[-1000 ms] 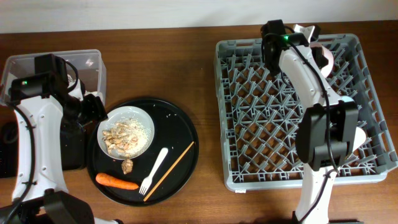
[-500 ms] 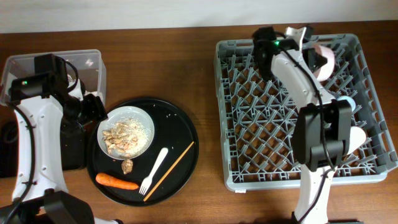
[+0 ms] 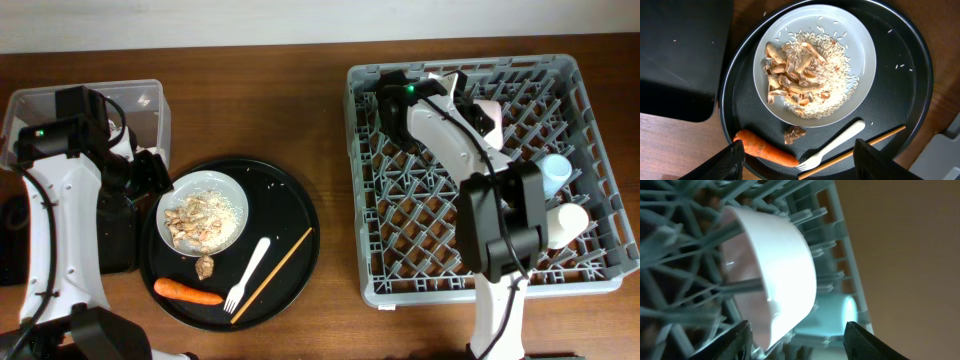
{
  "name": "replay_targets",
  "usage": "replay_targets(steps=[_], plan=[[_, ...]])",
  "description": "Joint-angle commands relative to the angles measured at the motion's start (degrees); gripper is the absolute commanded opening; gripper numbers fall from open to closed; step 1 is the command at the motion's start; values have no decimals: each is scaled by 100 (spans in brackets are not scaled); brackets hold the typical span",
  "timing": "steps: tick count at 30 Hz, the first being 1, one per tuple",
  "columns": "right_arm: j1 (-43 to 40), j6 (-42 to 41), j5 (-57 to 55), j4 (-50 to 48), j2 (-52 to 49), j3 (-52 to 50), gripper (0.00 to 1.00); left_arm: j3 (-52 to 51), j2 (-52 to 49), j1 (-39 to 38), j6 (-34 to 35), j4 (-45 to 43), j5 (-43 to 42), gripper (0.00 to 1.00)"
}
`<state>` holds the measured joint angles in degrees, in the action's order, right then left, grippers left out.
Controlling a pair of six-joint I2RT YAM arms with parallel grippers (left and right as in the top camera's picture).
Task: Sort waste into correct bins and load items into the dishwasher rack
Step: 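Place the pink cup in the rack's back area with the right gripper, then lift the white plate with the left gripper and tip rice toward the black tray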
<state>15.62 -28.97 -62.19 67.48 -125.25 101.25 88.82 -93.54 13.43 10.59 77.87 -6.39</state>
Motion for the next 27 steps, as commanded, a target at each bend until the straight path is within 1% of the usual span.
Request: replay_targets(steps=[1, 4, 5, 6, 7, 8, 9, 10, 13, 15, 17, 18, 19, 21, 22, 25, 27], plan=[[-26, -367, 1276, 7, 1270, -4, 66, 9, 92, 24, 50, -33, 24, 69], [-90, -280, 2170, 46, 2109, -4, 78, 9, 92, 24, 50, -70, 24, 69], [-142, -256, 2761, 85, 2422, -4, 84, 9, 92, 24, 50, -72, 24, 70], [-214, 74, 3526, 66, 2680, -4, 87, 9, 92, 24, 48, -72, 24, 70], [-278, 575, 4422, 50, 2855, -4, 88, 9, 92, 24, 48, -68, 26, 70], [-332, 1502, 6002, 70, 2977, -4, 88, 9, 92, 24, 48, -66, 26, 70], [-323, 2199, 6988, 153, 2981, -7, 90, 9, 92, 24, 48, -63, 26, 70], [-278, 2570, 7643, 334, 2957, -7, 91, 9, 92, 24, 48, -59, 26, 70], [96, 2573, 7807, 671, 2887, -11, 93, 9, 92, -28, 48, -81, 22, 70], [308, 2555, 7807, 723, 2887, -11, 93, -48, 87, -249, 48, -227, 22, 70], [350, 2555, 7803, 894, 2887, -11, 93, -280, 76, -636, 52, -529, 17, 70], [310, 2555, 7726, 981, 2887, -11, 93, -450, 66, -846, 55, -713, -13, 70], [203, 2557, 7438, 1137, 2887, -11, 93, -879, 24, -1290, 343, -1178, -22, 70], [66, 2559, 7152, 1340, 2887, -11, 95, -1196, -66, -1635, 627, -1622, -20, 70], [-44, 2559, 6924, 1464, 2887, -11, 96, -1377, -208, -1895, 750, -1989, -17, 70], [-306, 2559, 6854, 1615, 2887, -11, 97, -1416, -765, -2302, 1049, -2498, -15, 69], [-376, 2559, 6854, 1635, 2887, -11, 97, -1416, -1078, -2385, 1117, -2693, 28, 69]])
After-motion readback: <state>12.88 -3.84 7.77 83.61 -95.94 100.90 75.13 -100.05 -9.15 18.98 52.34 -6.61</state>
